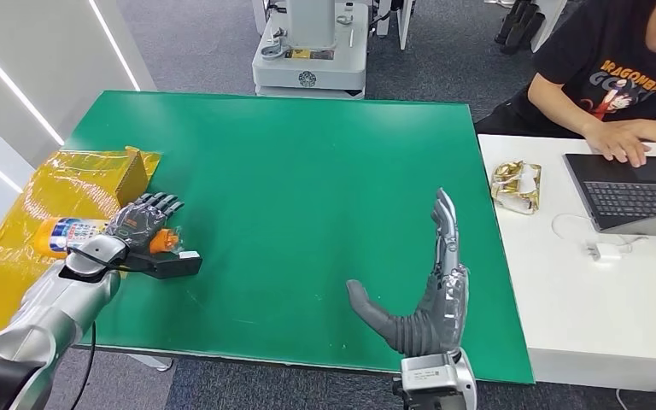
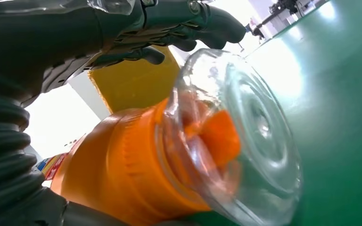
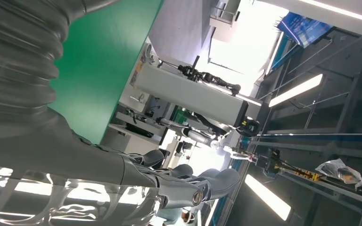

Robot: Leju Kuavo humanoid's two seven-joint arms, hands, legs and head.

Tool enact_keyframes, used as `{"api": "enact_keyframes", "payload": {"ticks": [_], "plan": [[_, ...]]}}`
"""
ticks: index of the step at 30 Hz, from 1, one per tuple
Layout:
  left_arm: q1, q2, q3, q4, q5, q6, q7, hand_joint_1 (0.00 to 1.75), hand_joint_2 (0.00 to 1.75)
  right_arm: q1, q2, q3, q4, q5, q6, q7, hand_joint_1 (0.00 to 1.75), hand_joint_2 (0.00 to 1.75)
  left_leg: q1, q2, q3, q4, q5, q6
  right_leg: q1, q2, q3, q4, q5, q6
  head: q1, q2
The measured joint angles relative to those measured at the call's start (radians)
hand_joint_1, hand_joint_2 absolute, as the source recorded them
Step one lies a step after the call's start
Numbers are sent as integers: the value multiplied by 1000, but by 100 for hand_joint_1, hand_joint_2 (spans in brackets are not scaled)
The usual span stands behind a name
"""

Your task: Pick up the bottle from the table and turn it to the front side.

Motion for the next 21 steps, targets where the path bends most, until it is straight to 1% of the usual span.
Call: {"api": "enact_keyframes", "payload": {"ticks": [7, 14, 17, 21], "plan": [[16, 7, 0, -6, 9, 50, 15, 0, 175, 4, 0, -4, -1, 8, 6, 1, 0, 175, 0, 0, 0, 0, 0, 0, 0, 0, 0, 0, 0, 0, 0, 0], [59, 44, 5, -54, 40, 111, 23, 0, 175, 10, 0, -9, -1, 17, 16, 1, 0, 175, 0, 1, 0, 0, 0, 0, 0, 1, -1, 0, 0, 0, 0, 0], [95, 53, 32, -115, 95, 167, 11, 0, 175, 14, 1, -14, -1, 21, 16, 1, 0, 175, 0, 1, -1, 0, 0, 0, 0, 1, -1, 0, 0, 0, 0, 0], [149, 45, 103, -223, 207, 250, -25, 0, 175, 17, 1, -18, -2, 22, 15, 1, 0, 175, 0, 1, -1, 0, 0, 0, 0, 1, -1, 0, 0, 0, 0, 0]]}}
